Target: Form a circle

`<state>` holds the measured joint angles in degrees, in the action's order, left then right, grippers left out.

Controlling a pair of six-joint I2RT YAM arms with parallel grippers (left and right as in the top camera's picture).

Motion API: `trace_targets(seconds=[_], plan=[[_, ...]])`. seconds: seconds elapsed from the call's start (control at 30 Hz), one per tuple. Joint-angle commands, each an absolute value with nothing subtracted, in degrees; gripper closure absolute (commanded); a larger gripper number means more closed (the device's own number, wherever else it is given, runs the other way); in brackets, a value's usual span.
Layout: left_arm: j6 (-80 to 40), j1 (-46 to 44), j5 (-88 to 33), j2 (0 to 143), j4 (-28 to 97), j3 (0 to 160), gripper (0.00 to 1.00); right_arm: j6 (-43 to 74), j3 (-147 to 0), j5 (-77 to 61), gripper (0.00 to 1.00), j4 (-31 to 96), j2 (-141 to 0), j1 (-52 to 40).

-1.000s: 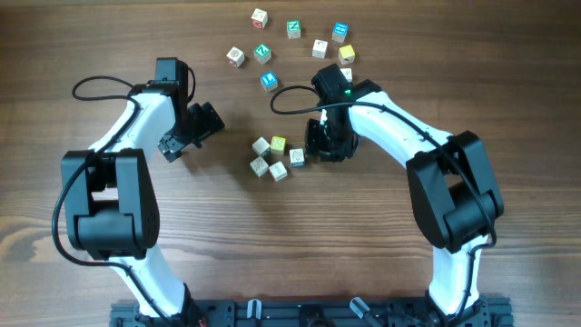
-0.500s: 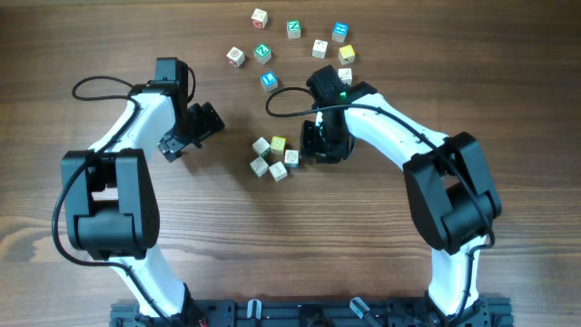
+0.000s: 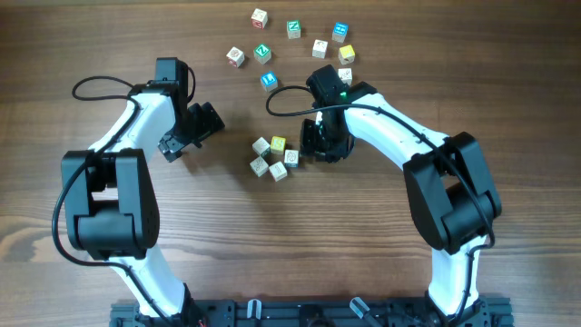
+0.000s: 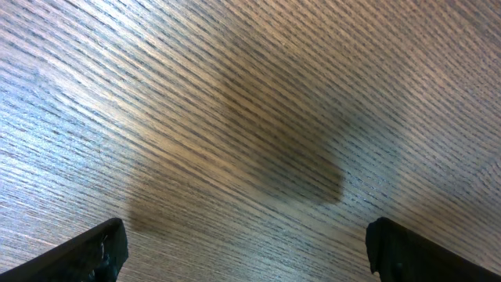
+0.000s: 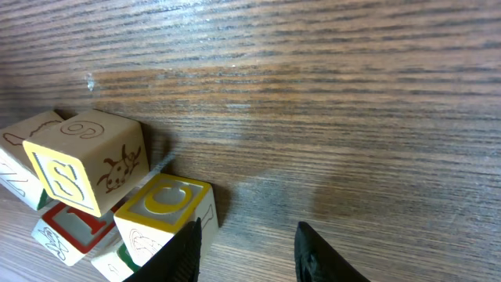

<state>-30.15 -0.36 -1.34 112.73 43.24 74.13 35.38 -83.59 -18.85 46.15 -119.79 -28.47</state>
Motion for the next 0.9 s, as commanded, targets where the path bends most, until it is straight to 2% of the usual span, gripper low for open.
trace_targets(seconds=[0.0,0.87], plan=[[-30.48,-0.21,-0.78,113.38,43.11,73.82,0.00,36.16,-83.11,-19.44,0.60,45.45,-119.68,-28.67],[-30.48,-0.21,-0.78,113.38,43.11,73.82,0.00,36.21,-83.11,-18.22,0.60,49.08,-119.68,-29.41]])
